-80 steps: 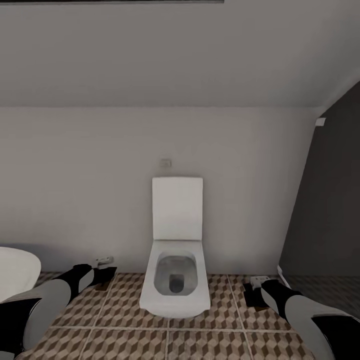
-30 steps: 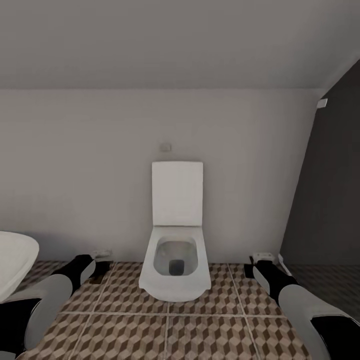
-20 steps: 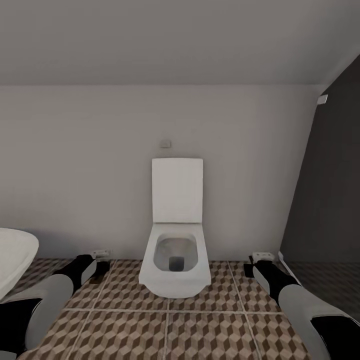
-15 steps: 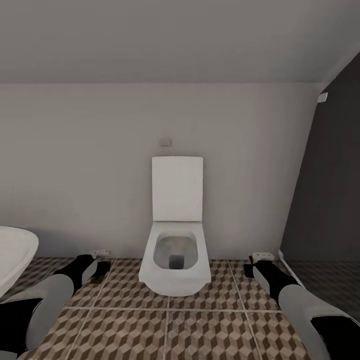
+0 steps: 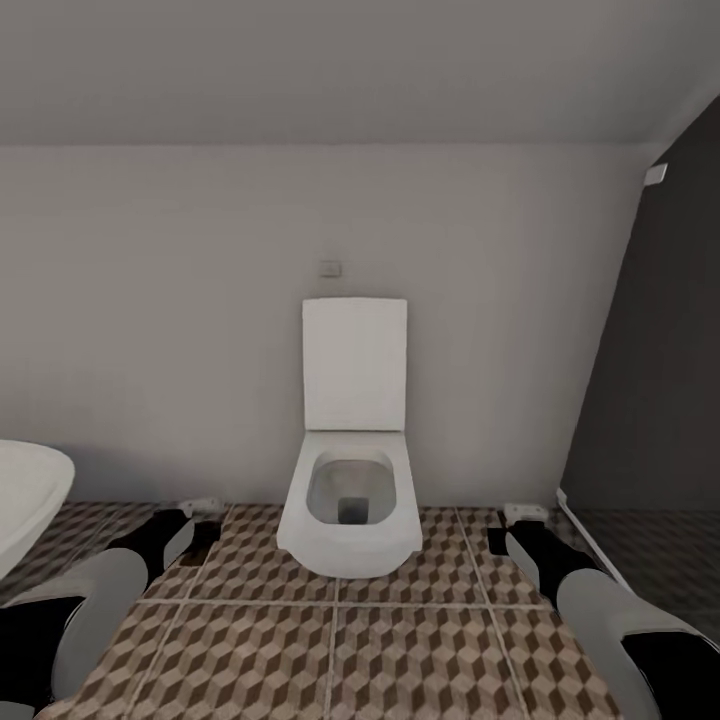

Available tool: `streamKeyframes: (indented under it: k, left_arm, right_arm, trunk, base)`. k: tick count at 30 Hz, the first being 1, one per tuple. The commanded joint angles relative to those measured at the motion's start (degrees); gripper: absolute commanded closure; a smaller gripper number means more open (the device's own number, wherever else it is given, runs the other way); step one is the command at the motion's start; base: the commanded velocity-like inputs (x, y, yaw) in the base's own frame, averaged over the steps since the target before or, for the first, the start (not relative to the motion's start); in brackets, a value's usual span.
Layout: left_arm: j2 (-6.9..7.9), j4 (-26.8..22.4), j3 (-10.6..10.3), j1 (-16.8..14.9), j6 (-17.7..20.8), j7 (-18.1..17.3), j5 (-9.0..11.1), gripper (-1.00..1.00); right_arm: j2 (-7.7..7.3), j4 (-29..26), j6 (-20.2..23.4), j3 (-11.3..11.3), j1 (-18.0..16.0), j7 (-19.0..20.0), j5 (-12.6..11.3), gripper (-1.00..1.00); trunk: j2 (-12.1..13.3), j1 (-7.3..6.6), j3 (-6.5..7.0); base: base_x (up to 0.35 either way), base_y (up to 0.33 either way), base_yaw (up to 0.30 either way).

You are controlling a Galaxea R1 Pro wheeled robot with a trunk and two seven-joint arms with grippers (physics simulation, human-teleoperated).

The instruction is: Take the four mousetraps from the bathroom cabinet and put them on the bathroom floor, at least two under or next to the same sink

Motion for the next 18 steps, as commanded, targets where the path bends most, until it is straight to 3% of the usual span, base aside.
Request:
streamKeyframes:
  k: [1,14,18]
  left_arm:
    - [-0.06,-0.1,0.4,0.0,0.3,0.2,0.2,1.0]
    - [0.01,-0.4,0.4,0.0,0.1,0.2,0.4,1.0]
    - [-0.05,-0.4,0.5,0.0,-0.1,0.2,0.5,1.0]
  right_arm:
    - [-0.04,-0.1,0.2,0.5,0.0,-0.2,-0.7,1.0]
    - [-0.04,0.1,-1.0,0.6,0.0,-0.1,-0.7,1.0]
    - [-0.04,0.1,-1.0,0.6,0.0,-0.1,-0.7,1.0]
  trunk:
    - [0.0,0.01,-0.29]
    - [-0.1,0.06,-0.73]
    - [-0.1,0.06,-0.73]
  base:
    - [0.0,0.0,0.0]
    - [0.0,0.0,0.0]
    - [0.159,0.0,0.0]
